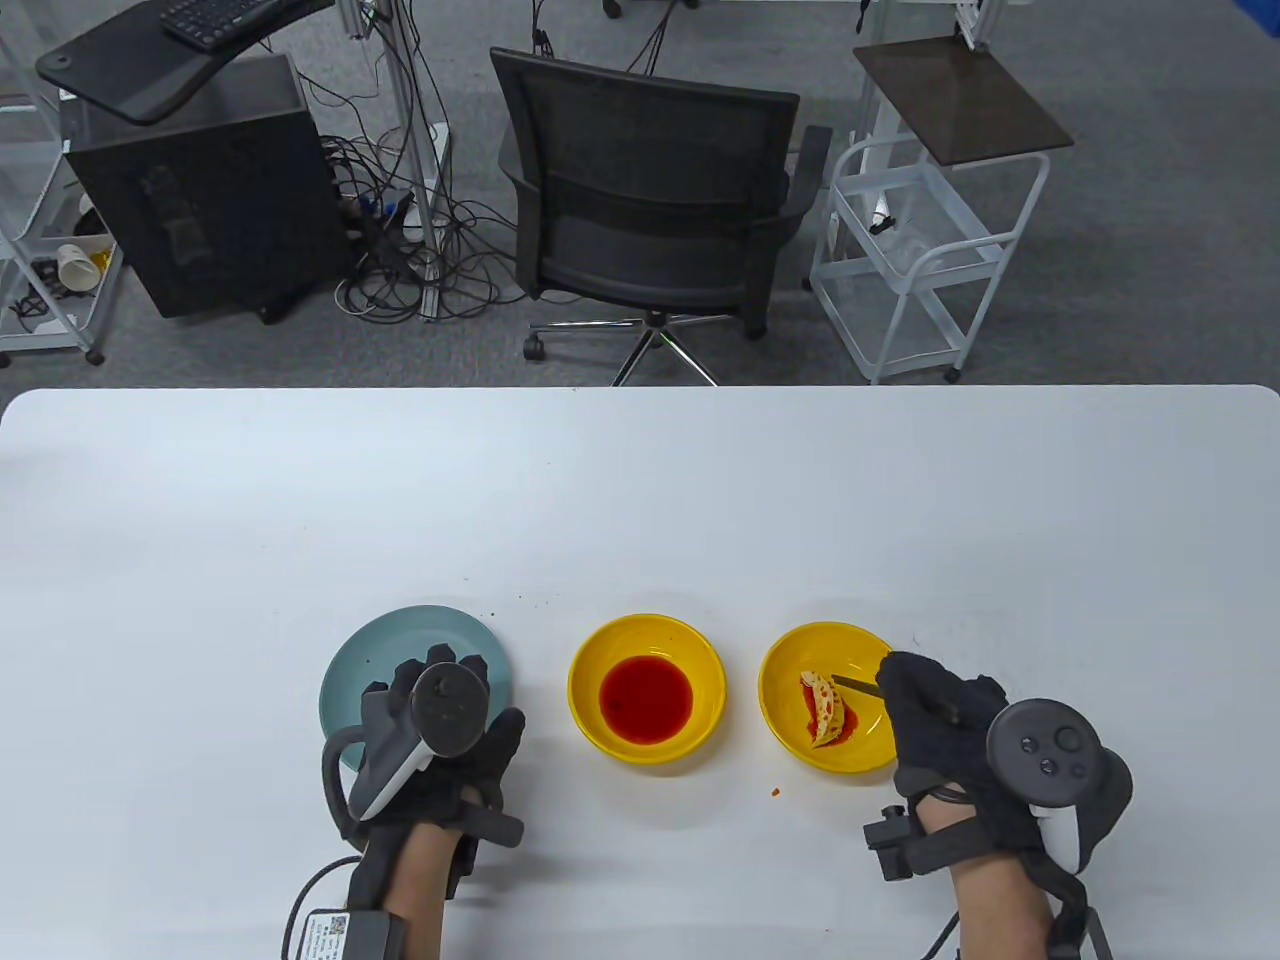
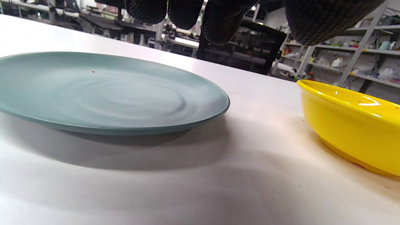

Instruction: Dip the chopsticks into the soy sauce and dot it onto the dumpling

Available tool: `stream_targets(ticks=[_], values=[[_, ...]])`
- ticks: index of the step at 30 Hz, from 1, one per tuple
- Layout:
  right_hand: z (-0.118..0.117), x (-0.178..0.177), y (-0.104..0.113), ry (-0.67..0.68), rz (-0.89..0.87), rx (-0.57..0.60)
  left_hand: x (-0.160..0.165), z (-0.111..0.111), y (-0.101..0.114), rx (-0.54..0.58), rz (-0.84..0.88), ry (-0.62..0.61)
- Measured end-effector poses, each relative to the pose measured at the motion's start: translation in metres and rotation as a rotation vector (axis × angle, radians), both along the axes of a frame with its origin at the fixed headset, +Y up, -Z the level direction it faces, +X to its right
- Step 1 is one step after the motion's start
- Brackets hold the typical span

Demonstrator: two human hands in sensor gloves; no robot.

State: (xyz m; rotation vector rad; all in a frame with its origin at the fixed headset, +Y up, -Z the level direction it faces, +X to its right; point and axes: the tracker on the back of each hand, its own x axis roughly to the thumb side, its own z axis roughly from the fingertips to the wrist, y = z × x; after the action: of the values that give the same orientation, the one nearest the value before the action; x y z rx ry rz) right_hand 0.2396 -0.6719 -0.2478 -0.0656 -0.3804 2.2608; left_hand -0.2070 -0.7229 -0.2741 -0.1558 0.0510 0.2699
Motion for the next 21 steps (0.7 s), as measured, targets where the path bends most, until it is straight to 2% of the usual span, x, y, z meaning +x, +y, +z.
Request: stream_targets(ticks=[11, 21], values=[[0.0004, 0.0005, 0.0009, 0.005, -0.001, -0.014, -0.0012, -0.0001, -0.0040, -0.085, 0.050, -0.001], [-0.0017, -0.0055, -0.0023, 0.073, 0.014, -0.035, -0.0022, 0.0001, -0.0056, -0.124, 0.074, -0.001]])
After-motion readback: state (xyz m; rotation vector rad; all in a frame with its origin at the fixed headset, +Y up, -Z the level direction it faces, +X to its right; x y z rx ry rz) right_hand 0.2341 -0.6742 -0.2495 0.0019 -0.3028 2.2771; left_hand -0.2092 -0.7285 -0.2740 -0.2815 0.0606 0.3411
